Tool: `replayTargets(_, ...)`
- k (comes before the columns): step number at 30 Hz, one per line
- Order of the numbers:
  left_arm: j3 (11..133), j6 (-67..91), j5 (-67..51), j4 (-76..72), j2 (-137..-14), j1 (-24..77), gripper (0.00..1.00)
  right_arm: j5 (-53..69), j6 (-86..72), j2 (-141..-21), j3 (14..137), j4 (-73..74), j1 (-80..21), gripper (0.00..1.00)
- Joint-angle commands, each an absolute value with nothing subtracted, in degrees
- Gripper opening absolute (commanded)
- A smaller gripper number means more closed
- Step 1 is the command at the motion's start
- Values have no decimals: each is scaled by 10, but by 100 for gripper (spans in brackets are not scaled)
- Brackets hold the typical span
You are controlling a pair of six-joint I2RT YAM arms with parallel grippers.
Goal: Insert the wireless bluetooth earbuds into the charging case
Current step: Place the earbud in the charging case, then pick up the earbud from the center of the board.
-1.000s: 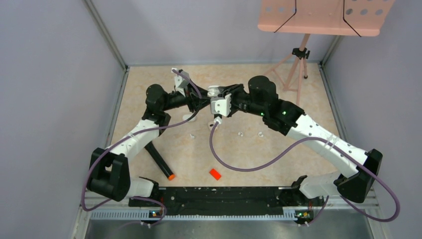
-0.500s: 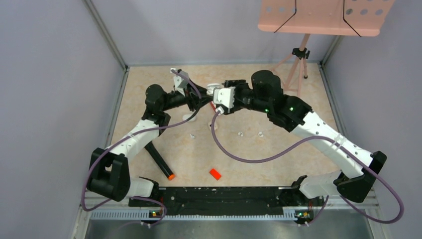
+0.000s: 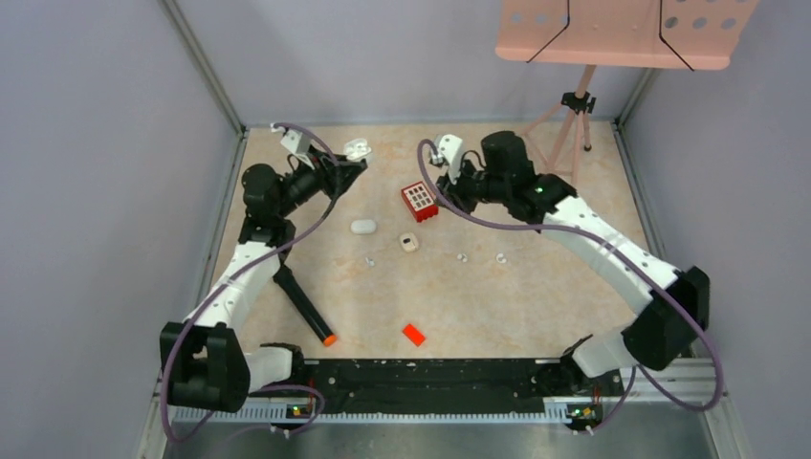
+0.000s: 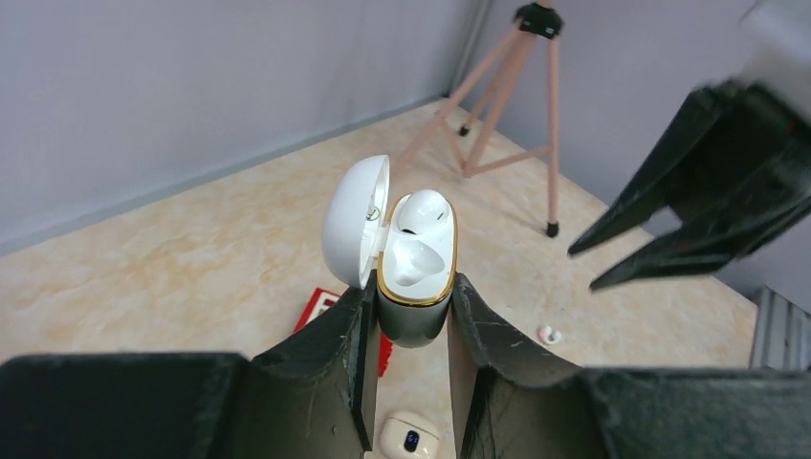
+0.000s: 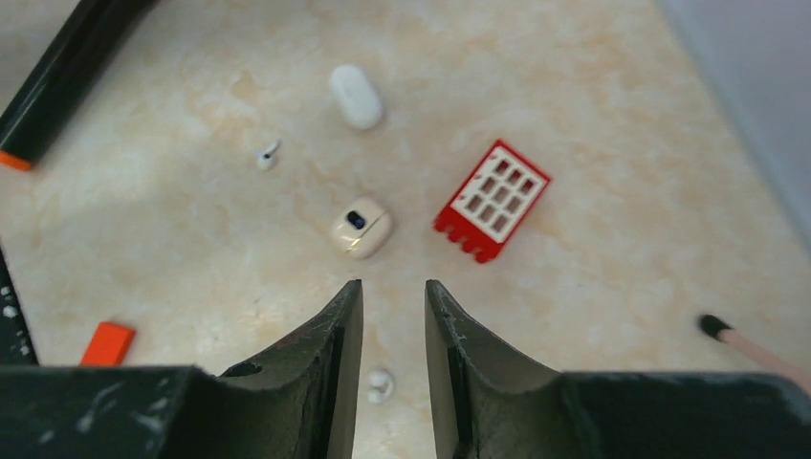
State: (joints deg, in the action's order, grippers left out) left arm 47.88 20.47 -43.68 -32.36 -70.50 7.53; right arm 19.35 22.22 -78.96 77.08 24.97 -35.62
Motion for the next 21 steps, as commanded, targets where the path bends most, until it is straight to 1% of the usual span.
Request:
replayTargets(1, 469, 217, -348, -249, -643, 47, 0, 303, 176, -868, 765, 217, -366, 29)
replayTargets(6, 470, 192, -284, -176, -601, 29, 0, 263, 38, -993, 816, 194, -405, 26)
replayTargets(8, 475, 184, -253, -145, -587, 24, 0, 266, -18, -1043, 835, 196, -419, 26)
replayTargets(9, 477, 180, -241, -133, -580, 22, 0, 273, -34, -1058, 842, 196, -426, 27)
replayTargets(11, 481, 169, -228, -116, -566, 16, 0, 291, -38, -1088, 854, 192, -443, 33)
replayTargets(13, 485, 162, -223, -103, -558, 10, 0, 332, 7, -1116, 876, 192, -460, 36)
replayTargets(16, 492, 158, -224, -89, -545, 4, 0, 396, 159, -1136, 886, 179, -478, 40)
replayTargets(19, 504, 146, -226, -69, -534, -10, 0, 416, 276, -1146, 883, 145, -482, 41)
replayTargets(21, 510, 138, -228, -61, -526, -17, 0, 428, 344, -1170, 918, 174, -482, 41)
